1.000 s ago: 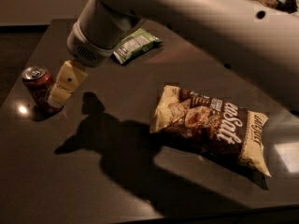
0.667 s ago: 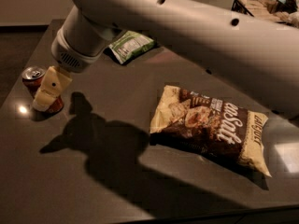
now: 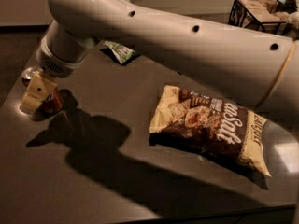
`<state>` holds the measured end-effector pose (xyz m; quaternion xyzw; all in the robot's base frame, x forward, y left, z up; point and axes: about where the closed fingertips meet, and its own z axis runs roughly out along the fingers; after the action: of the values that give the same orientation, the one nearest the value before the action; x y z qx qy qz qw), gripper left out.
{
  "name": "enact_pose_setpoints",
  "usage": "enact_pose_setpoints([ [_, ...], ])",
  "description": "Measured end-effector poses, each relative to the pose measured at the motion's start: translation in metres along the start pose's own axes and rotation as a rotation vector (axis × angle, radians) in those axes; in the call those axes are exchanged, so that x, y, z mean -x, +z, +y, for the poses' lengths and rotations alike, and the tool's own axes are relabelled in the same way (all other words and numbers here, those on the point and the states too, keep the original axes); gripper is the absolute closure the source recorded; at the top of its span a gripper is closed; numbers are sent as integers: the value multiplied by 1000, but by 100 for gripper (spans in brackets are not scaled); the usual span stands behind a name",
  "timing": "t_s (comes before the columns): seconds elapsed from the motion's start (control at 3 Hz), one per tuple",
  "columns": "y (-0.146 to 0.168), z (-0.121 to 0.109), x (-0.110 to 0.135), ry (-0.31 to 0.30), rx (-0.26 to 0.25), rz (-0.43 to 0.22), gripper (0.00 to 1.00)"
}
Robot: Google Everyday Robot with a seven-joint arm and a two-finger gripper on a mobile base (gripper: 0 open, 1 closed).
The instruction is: Knock coke can over
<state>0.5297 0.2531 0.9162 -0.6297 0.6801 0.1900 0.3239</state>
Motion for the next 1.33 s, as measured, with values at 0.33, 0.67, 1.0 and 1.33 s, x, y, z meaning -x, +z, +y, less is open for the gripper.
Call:
enact_pose_setpoints([
  [0.33, 12, 1, 5, 0, 27, -5, 17],
  [0.67, 15, 4, 10, 2, 55, -14, 40],
  [1.0, 8, 8, 15, 0, 71, -31, 64],
  [1.33, -20, -1, 8, -15, 81, -31, 87],
])
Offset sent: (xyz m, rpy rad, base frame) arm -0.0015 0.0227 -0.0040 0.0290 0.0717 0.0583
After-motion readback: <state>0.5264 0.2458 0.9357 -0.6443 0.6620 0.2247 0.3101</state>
